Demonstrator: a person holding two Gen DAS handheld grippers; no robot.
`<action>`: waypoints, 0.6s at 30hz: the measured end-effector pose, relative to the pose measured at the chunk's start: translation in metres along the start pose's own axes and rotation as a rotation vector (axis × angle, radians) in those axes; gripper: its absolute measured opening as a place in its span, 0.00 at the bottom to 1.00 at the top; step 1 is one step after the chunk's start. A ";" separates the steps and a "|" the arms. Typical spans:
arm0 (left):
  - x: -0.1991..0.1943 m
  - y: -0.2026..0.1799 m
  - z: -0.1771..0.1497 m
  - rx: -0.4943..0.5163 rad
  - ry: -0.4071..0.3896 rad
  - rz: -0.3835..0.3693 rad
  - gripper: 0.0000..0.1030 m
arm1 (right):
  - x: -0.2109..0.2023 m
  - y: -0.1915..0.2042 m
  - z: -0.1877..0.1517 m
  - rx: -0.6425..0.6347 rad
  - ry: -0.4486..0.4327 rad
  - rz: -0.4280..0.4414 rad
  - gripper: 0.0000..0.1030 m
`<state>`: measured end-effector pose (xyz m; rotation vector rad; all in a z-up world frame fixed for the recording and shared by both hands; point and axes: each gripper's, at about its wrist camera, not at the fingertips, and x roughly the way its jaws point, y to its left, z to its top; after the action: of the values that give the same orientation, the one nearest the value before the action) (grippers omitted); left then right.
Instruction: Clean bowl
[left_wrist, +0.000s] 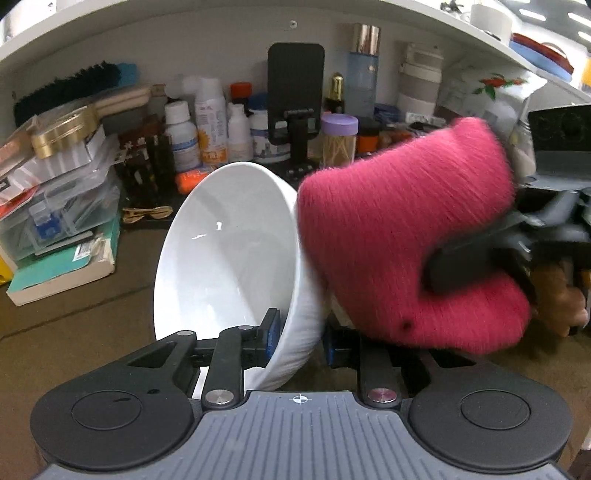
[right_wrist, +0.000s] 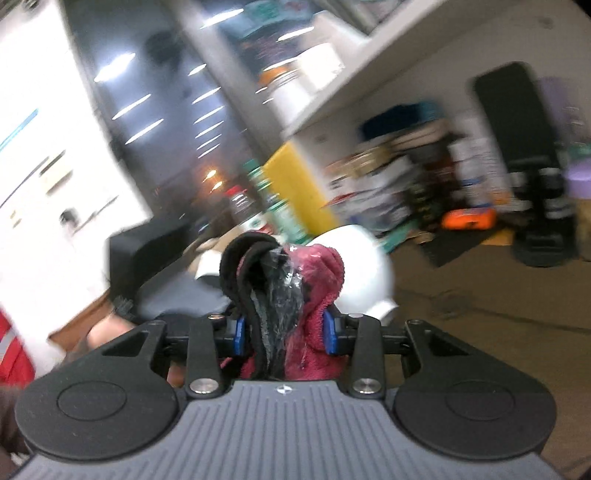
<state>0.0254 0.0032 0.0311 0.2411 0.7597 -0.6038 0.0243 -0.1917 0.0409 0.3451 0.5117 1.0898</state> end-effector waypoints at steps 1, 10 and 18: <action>0.000 0.000 0.000 0.001 0.004 -0.003 0.25 | 0.000 0.000 0.000 -0.003 -0.002 -0.001 0.38; 0.003 0.004 -0.004 0.005 0.001 0.033 0.27 | -0.011 -0.042 0.019 0.057 -0.124 -0.188 0.37; 0.021 0.003 -0.010 0.110 -0.029 0.202 0.44 | -0.025 -0.056 0.015 0.094 -0.154 -0.214 0.38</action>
<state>0.0334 0.0005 0.0094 0.4045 0.6649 -0.4565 0.0653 -0.2384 0.0308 0.4424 0.4519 0.8266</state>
